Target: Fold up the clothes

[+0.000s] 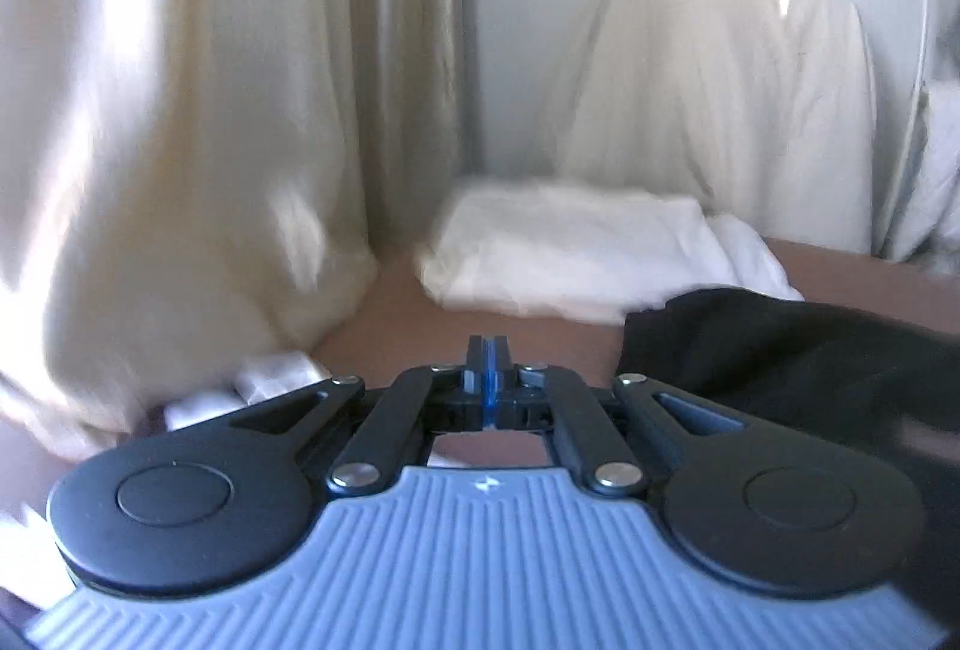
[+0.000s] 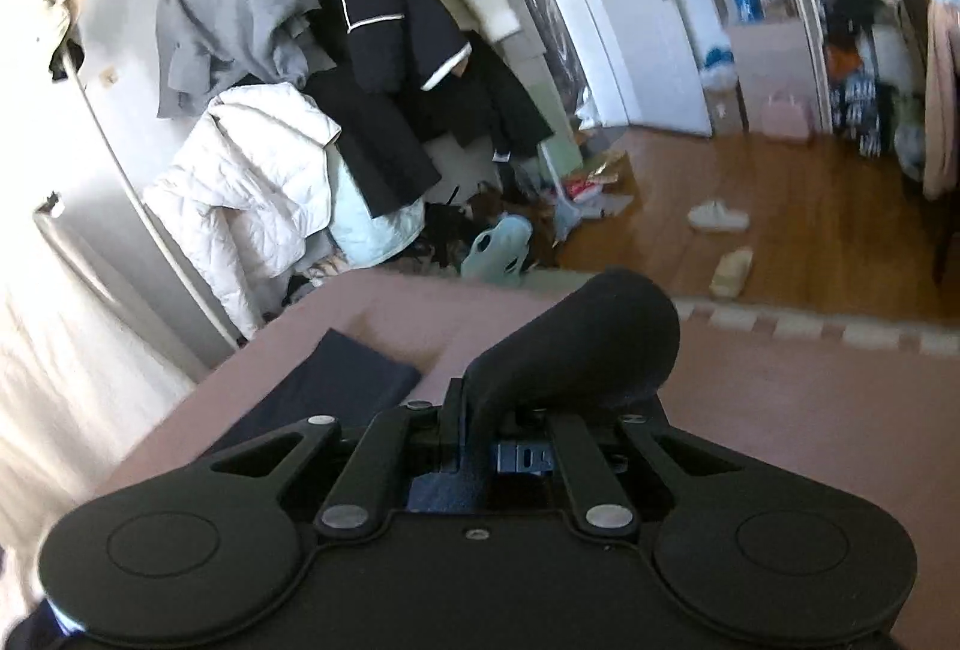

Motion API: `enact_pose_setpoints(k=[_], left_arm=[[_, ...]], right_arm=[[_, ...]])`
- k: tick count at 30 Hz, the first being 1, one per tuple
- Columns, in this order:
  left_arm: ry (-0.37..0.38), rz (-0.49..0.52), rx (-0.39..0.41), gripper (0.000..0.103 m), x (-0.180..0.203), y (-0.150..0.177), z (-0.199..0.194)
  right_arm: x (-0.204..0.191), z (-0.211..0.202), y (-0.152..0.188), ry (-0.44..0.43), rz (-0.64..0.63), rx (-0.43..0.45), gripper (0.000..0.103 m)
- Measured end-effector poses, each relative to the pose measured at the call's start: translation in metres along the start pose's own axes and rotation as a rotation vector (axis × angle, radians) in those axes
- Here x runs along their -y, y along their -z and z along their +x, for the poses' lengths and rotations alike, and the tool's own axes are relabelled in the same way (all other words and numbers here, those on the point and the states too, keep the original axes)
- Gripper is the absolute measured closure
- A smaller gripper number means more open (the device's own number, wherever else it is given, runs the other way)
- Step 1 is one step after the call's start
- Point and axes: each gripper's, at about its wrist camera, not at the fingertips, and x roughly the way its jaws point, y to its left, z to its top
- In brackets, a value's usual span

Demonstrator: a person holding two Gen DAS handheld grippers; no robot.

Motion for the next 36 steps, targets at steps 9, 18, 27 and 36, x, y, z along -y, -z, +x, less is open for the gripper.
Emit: enact_pose_setpoints(k=[9, 18, 27, 36], left_arm=[[0.214, -0.090, -0.302, 0.086, 0.029, 0.006, 0.064], [0.193, -0.081, -0.503, 0.041, 0.084, 0.031, 0.123], [0.099, 0.098, -0.609, 0.015, 0.154, 0.056, 0.158], [0.017, 0.216, -0.585, 0.034, 0.170, 0.065, 0.173]], right_arm=[[-0.025, 0.048, 0.035, 0.104, -0.192, -0.062, 0.095], [-0.016, 0.051, 0.043, 0.084, -0.167, -0.056, 0.094], [-0.016, 0.052, 0.050, 0.054, -0.162, -0.049, 0.094], [-0.008, 0.053, 0.052, 0.024, -0.135, -0.043, 0.093]])
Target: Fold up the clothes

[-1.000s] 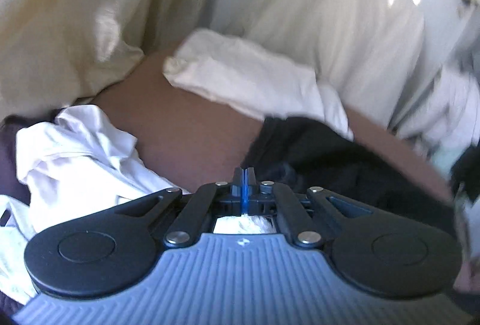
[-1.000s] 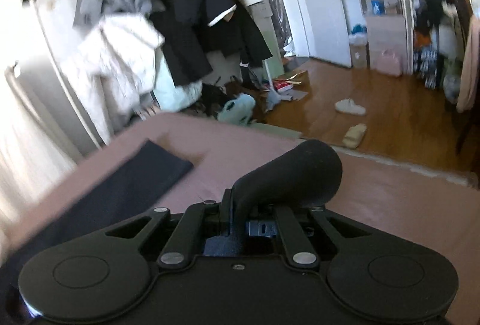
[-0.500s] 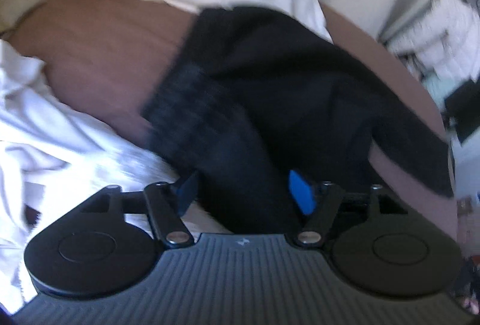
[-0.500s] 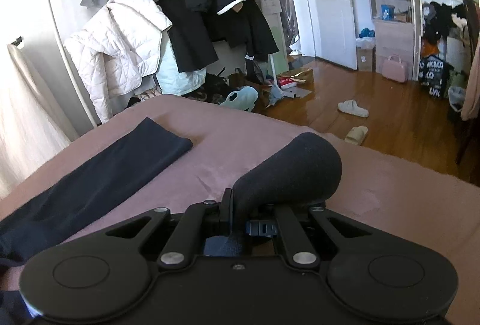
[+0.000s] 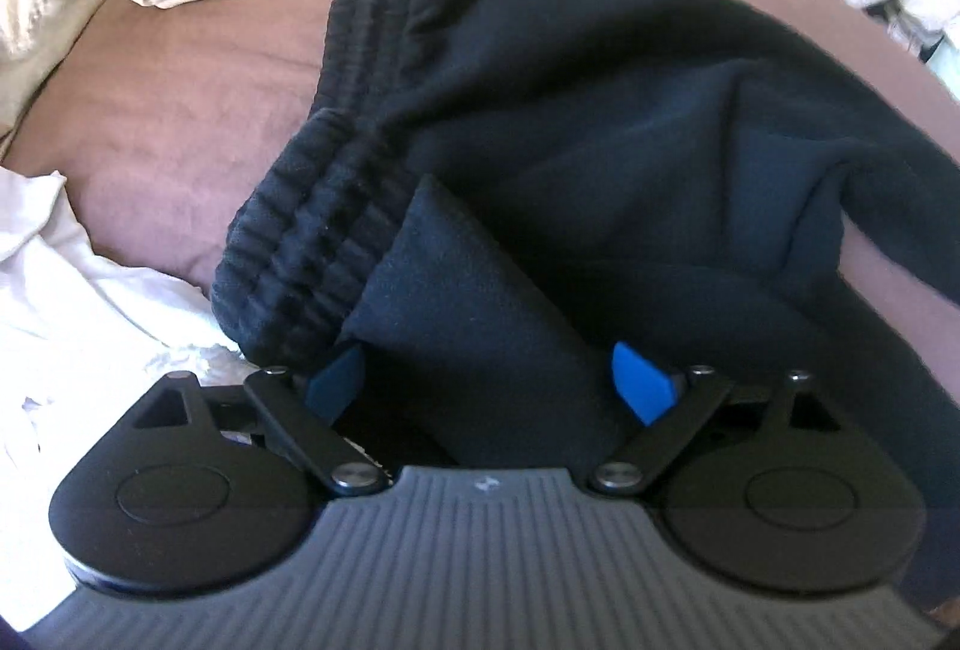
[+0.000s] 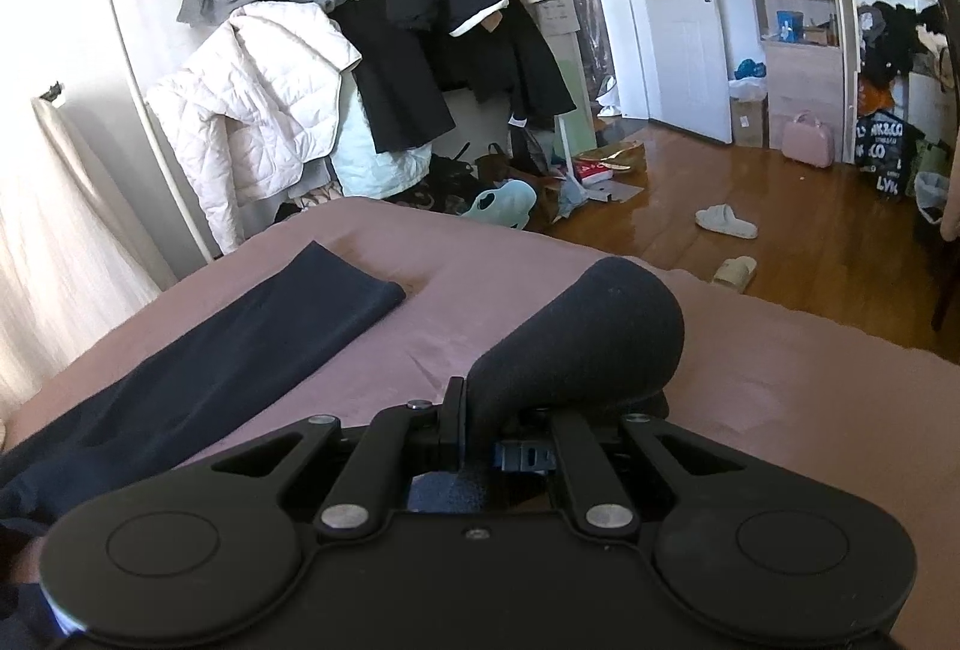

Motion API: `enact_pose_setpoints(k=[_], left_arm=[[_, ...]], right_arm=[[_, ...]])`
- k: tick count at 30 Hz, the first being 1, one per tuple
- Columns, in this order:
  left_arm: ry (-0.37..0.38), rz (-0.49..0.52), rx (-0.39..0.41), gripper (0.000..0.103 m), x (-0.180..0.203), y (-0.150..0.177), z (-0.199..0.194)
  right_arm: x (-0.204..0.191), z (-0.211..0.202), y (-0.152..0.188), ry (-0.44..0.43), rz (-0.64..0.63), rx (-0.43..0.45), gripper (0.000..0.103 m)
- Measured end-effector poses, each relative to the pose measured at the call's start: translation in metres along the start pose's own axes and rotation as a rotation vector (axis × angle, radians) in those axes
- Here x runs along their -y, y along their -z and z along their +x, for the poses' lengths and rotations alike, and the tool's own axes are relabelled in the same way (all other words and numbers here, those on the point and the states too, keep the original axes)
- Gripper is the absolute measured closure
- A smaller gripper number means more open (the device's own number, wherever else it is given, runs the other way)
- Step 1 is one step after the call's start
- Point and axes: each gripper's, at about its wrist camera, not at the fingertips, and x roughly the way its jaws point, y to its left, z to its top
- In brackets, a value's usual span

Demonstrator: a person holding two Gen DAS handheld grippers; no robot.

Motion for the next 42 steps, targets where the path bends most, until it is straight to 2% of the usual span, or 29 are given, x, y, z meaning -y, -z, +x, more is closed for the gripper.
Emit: enact_pose_setpoints(k=[1, 2, 3, 6, 8, 13, 15, 17, 21, 25, 28, 31, 34, 36, 38, 40, 41, 42], left_arm=[[-0.016, 0.021, 0.016, 0.055, 0.001, 0.002, -0.001], [-0.036, 0.053, 0.031, 0.102, 0.003, 0.004, -0.002], [-0.078, 0.144, 0.037, 0.101, 0.010, 0.009, -0.001], [-0.067, 0.182, 0.078, 0.101, 0.013, 0.019, -0.004], [-0.042, 0.144, 0.097, 0.101, 0.007, 0.019, -0.011], [0.065, 0.012, 0.087, 0.101, -0.017, 0.010, -0.022], [0.074, -0.002, 0.102, 0.101, -0.020, 0.014, -0.024], [0.071, 0.010, 0.150, 0.101, -0.018, 0.020, -0.030], [0.067, 0.077, 0.306, 0.102, -0.010, 0.027, -0.062], [0.072, 0.075, 0.418, 0.102, -0.013, 0.014, -0.085], [0.046, -0.008, 0.486, 0.102, -0.029, 0.001, -0.098], [0.048, -0.104, 0.520, 0.102, -0.053, -0.021, -0.101], [0.068, -0.183, 0.521, 0.102, -0.072, -0.052, -0.090], [0.062, -0.210, 0.511, 0.102, -0.072, -0.083, -0.072], [0.055, -0.230, 0.498, 0.102, -0.066, -0.110, -0.048], [0.029, -0.279, 0.529, 0.102, -0.056, -0.133, -0.014], [0.019, -0.307, 0.551, 0.101, -0.051, -0.142, 0.003], [-0.001, -0.303, 0.555, 0.099, -0.045, -0.149, 0.025]], right_arm=[[0.001, 0.000, 0.000, -0.001, 0.005, 0.000, 0.093], [0.002, 0.001, 0.000, -0.003, 0.011, 0.000, 0.093], [0.004, 0.001, 0.001, -0.007, 0.019, 0.000, 0.093], [0.007, 0.002, 0.001, -0.014, 0.039, -0.002, 0.093], [0.008, 0.003, 0.001, -0.014, 0.048, -0.005, 0.093], [0.008, 0.001, 0.002, -0.014, 0.052, -0.002, 0.093], [0.008, 0.001, 0.001, -0.013, 0.050, -0.001, 0.093], [0.008, 0.001, 0.001, -0.015, 0.053, 0.000, 0.093], [0.007, 0.001, -0.001, -0.030, 0.058, -0.001, 0.093], [0.001, 0.008, -0.034, -0.101, 0.067, -0.021, 0.093], [-0.006, 0.013, -0.073, -0.154, 0.109, -0.033, 0.093], [-0.023, 0.023, -0.108, -0.165, 0.106, -0.072, 0.093], [-0.061, 0.047, -0.141, -0.175, -0.001, -0.138, 0.094], [-0.090, 0.080, -0.165, -0.210, -0.054, -0.215, 0.094], [-0.121, 0.131, -0.187, -0.232, -0.078, -0.306, 0.095], [-0.152, 0.172, -0.198, -0.251, -0.134, -0.301, 0.094], [-0.164, 0.190, -0.197, -0.273, -0.143, -0.259, 0.089], [-0.177, 0.208, -0.196, -0.296, -0.151, -0.218, 0.076]])
